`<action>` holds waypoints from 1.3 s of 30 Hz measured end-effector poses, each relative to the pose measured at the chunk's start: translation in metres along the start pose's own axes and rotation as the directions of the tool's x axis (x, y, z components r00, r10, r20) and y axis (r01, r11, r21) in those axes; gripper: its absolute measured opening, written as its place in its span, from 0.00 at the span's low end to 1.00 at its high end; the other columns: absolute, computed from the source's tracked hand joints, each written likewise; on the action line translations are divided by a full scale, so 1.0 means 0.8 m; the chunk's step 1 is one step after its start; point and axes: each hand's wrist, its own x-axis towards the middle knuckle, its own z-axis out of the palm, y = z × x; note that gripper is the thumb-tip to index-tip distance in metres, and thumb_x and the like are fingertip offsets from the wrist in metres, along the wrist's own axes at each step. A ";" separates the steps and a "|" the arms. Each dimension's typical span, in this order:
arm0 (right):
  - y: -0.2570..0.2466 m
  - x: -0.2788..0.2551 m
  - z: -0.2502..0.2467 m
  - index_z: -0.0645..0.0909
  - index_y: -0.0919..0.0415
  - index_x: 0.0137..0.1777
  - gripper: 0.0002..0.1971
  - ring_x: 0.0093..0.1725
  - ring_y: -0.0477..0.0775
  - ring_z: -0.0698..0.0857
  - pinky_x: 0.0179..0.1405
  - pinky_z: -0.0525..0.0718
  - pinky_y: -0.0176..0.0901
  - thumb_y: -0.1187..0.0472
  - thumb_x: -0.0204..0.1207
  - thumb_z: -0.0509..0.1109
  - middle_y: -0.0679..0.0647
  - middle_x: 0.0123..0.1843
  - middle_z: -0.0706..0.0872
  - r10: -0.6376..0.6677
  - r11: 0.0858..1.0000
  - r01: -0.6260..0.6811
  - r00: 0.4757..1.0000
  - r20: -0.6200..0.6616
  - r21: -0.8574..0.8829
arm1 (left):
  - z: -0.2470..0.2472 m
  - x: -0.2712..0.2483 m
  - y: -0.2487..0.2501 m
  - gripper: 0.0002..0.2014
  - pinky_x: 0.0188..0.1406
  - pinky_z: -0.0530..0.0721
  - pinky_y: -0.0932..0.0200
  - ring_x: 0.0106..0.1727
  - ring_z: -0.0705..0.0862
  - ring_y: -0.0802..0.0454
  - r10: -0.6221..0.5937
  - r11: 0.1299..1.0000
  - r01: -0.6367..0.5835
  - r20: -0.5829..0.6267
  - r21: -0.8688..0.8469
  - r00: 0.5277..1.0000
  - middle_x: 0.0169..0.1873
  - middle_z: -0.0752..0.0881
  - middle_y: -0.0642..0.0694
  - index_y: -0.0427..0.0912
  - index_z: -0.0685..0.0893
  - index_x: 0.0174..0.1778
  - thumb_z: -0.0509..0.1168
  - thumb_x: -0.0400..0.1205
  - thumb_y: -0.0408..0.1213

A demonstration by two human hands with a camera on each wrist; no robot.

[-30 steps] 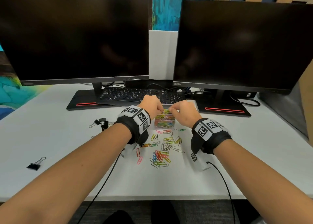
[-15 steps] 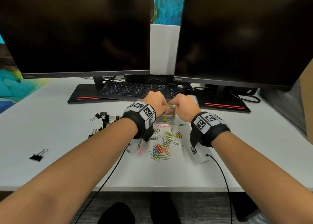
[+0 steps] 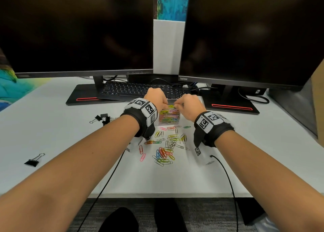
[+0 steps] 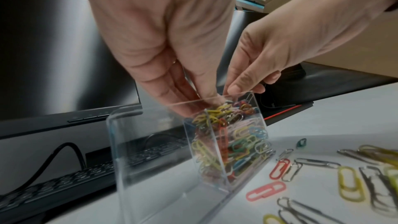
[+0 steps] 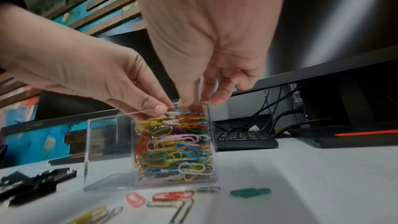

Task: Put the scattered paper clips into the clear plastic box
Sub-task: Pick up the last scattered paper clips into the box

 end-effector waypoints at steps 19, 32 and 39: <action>-0.039 0.061 -0.017 0.79 0.63 0.61 0.22 0.58 0.61 0.85 0.44 0.79 0.49 0.60 0.68 0.77 0.60 0.59 0.84 0.402 0.902 -0.348 0.893 0.204 -0.254 | -0.008 0.030 0.035 0.13 0.55 0.82 0.54 0.62 0.83 0.41 -0.159 0.955 0.123 0.118 0.268 0.980 0.62 0.82 0.37 0.36 0.85 0.61 0.66 0.81 0.35; -0.037 0.059 -0.012 0.82 0.62 0.56 0.10 0.56 0.61 0.85 0.44 0.76 0.49 0.64 0.75 0.67 0.59 0.58 0.86 0.349 0.922 -0.316 0.928 0.127 -0.224 | -0.011 0.036 0.042 0.13 0.55 0.82 0.54 0.63 0.83 0.41 -0.182 0.957 0.145 0.133 0.250 0.974 0.63 0.81 0.37 0.34 0.82 0.62 0.64 0.82 0.34; -0.028 0.062 -0.009 0.80 0.62 0.55 0.23 0.50 0.57 0.86 0.50 0.88 0.49 0.54 0.62 0.81 0.58 0.54 0.85 0.426 0.900 -0.397 0.887 0.176 -0.177 | -0.007 0.038 0.023 0.13 0.48 0.84 0.57 0.55 0.85 0.46 -0.199 0.968 0.173 0.141 0.180 0.970 0.52 0.88 0.44 0.40 0.89 0.52 0.75 0.74 0.40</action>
